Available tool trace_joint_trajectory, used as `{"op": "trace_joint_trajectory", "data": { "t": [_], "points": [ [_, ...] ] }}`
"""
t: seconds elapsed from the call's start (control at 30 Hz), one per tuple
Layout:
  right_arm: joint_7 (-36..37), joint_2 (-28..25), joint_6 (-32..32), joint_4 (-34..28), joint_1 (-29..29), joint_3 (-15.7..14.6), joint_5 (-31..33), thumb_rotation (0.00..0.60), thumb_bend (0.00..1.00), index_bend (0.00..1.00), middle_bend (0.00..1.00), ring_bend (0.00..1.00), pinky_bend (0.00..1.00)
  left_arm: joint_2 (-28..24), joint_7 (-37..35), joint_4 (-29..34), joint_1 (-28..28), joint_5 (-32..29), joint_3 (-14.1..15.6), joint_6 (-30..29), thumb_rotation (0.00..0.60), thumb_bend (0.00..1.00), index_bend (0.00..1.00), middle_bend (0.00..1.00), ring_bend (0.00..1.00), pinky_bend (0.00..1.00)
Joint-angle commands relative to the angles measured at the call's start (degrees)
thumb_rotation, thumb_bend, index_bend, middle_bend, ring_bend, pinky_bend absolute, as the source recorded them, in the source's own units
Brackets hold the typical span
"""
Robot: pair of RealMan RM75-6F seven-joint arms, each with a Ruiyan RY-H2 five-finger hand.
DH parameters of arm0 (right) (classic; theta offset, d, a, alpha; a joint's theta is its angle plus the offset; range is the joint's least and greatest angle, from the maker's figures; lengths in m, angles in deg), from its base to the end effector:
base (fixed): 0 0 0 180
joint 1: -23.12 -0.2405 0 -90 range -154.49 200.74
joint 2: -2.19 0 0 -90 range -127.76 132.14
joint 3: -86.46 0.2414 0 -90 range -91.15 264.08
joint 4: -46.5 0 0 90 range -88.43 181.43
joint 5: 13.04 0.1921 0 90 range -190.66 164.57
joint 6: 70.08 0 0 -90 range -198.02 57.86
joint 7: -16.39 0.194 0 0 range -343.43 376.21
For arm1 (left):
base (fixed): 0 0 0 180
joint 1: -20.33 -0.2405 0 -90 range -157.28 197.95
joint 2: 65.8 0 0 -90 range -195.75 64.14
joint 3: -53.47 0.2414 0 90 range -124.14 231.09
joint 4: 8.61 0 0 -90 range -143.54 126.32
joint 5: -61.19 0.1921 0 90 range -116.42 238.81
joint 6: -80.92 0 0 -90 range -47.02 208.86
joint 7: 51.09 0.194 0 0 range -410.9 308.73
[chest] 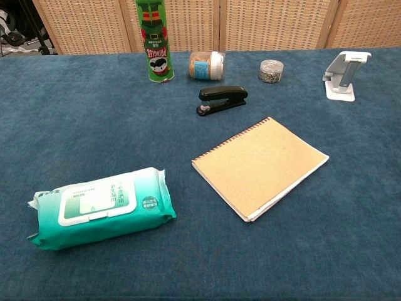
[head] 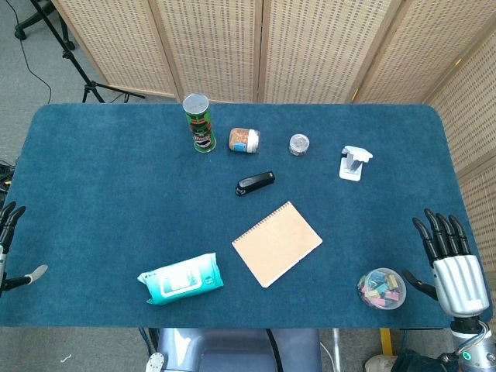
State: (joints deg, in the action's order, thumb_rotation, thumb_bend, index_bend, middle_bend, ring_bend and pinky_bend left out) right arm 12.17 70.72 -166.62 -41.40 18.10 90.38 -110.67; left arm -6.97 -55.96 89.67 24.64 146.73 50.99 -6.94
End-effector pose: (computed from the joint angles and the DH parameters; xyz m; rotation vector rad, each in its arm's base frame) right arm -0.2455 -0.2246 0.1753 1.4336 -0.6032 1.0958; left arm -0.2776 0.2232 0.1950 -1.3198 -0.9512 -0.9983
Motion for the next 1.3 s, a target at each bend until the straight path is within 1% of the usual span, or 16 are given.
{"op": "trace_joint_trajectory", "data": {
  "t": [0.03,0.23,0.37,0.47,0.53,0.6,0.7,0.77,0.87,0.93,0.97,1.0,1.07,1.13,1.3],
  "points": [
    [0.2,0.0,0.1,-0.2,0.0,-0.2,-0.2,0.600,0.00,0.00,0.00,0.00,0.00,0.0,-0.1,-0.1,-0.1,0.2,0.1,0.0,0.600,0.00,0.00,0.00,0.00,0.00],
    [1.0,-0.2,1.6,-0.2,-0.5,-0.9,-0.8,0.600,0.00,0.00,0.00,0.00,0.00,0.0,-0.2,-0.3,0.0,0.5,0.0,0.3,0.600,0.00,0.00,0.00,0.00,0.00],
    [6.1,-0.5,5.6,0.6,-3.8,-0.8,-1.7,0.600,0.00,0.00,0.00,0.00,0.00,0.0,-0.4,-0.5,0.1,0.8,0.0,0.3,0.600,0.00,0.00,0.00,0.00,0.00],
    [10.7,-1.1,10.6,2.3,-9.2,0.9,-3.1,0.600,0.00,0.00,0.00,0.00,0.00,0.2,-0.1,-0.4,0.5,0.7,-0.1,1.1,0.600,0.00,0.00,0.00,0.00,0.00],
    [12.5,-1.2,13.8,3.6,-13.0,2.1,-4.2,0.600,0.00,0.01,0.00,0.00,0.00,0.2,0.2,-0.2,0.8,0.6,-0.2,1.5,0.600,0.00,0.00,0.00,0.00,0.00],
    [14.9,-1.2,18.8,4.6,-18.1,3.3,-5.3,0.600,0.00,0.01,0.00,0.00,0.00,0.4,0.4,-0.1,1.0,0.5,-0.5,1.5,0.600,0.00,0.00,0.00,0.00,0.00],
    [16.3,0.0,25.4,6.2,-24.4,5.1,-5.4,0.600,0.00,0.02,0.00,0.00,0.00,1.0,0.0,-0.6,1.2,1.0,-1.0,0.8,0.600,0.00,0.00,0.00,0.00,0.00],
    [16.8,2.4,31.9,8.5,-29.8,6.8,-4.0,0.600,0.00,0.04,0.00,0.00,0.00,1.8,-0.1,-1.4,1.3,1.2,-1.4,0.3,0.600,0.00,0.00,0.00,0.00,0.00],
    [18.2,6.4,39.3,12.7,-35.8,8.5,-1.0,0.600,0.00,0.05,0.00,0.00,0.00,2.3,0.2,-1.7,1.5,0.5,-1.7,0.6,0.600,0.00,0.00,0.00,0.00,0.00],
    [19.5,9.9,43.5,16.3,-39.5,9.7,1.2,0.600,0.00,0.06,0.01,0.00,0.00,2.5,0.9,-1.8,1.8,-0.4,-2.0,1.2,0.600,0.00,0.00,0.00,0.00,0.00],
    [19.9,11.3,44.5,17.7,-40.8,10.1,1.8,0.600,0.00,0.08,0.02,0.00,0.00,2.6,1.1,-1.7,1.9,-0.8,-2.2,1.5,0.600,0.00,0.00,0.00,0.00,0.00],
    [20.4,13.5,46.1,20.3,-42.6,10.6,2.7,0.600,0.00,0.08,0.03,0.00,0.00,2.6,1.3,-1.7,2.0,-1.4,-2.4,1.8,0.600,0.00,0.00,0.00,0.00,0.00],
    [21.2,20.9,52.4,29.0,-48.6,12.2,5.7,0.600,0.00,0.09,0.04,0.00,0.01,2.7,1.5,-1.9,2.7,-3.9,-3.3,3.5,0.600,0.00,0.00,0.00,0.00,0.00],
    [22.4,25.5,54.9,35.4,-51.9,12.2,6.8,0.600,0.00,0.09,0.04,0.00,0.02,2.6,1.5,-2.0,3.0,-5.5,-3.8,4.5,0.600,0.00,0.00,0.00,0.00,0.00],
    [24.4,32.9,57.3,46.1,-56.6,11.0,7.3,0.600,0.00,0.11,0.07,0.01,0.03,2.6,0.8,-2.7,3.6,-7.8,-4.8,6.0,0.600,0.00,0.00,0.00,0.00,0.00]
  ]
}}
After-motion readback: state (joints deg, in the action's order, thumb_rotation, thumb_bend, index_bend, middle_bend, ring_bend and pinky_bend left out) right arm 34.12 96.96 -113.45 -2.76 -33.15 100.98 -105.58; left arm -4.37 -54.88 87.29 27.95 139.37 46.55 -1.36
